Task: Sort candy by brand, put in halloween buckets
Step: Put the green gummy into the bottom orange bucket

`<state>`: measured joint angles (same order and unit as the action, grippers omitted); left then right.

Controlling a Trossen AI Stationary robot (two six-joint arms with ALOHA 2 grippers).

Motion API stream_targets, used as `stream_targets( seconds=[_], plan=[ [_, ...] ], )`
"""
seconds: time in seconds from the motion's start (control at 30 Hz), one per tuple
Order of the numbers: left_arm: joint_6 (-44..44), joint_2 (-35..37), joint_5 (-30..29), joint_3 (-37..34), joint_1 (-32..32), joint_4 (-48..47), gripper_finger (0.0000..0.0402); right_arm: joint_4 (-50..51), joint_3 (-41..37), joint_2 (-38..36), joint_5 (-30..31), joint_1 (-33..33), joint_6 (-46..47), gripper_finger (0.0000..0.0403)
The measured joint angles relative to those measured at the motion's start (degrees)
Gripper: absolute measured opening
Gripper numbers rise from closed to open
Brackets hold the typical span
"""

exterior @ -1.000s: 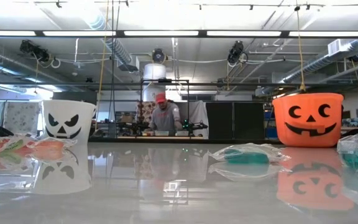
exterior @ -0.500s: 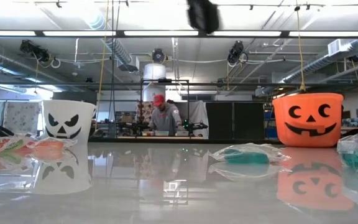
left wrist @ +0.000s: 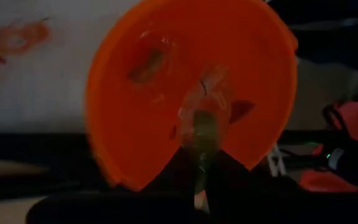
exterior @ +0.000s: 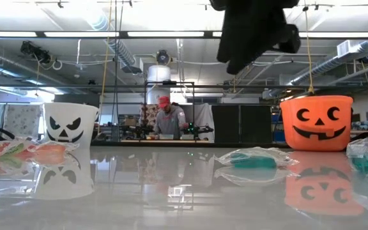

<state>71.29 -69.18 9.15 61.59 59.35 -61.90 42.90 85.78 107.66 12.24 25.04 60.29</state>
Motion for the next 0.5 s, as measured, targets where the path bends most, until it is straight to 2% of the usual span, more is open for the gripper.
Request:
stream_targets(
  seconds=[0.17, 0.33, 0.5],
  plan=[
    [2.05, -1.42, -2.02, -5.29, 1.81, 8.25, 0.0026, 3.81, 0.00, 0.00, -1.22, 1.93, -1.73, 0.0120],
    [2.18, -3.85, -2.61, -10.08, 2.77, 11.79, 0.0032, 8.87, 0.00, 0.00, -1.53, 4.03, -1.75, 0.0132],
    [1.06, -4.56, -3.47, -13.10, 3.04, 13.29, 0.0081, 13.74, -0.69, -0.04, -3.87, 6.46, -1.88, 0.0160]
  ],
)
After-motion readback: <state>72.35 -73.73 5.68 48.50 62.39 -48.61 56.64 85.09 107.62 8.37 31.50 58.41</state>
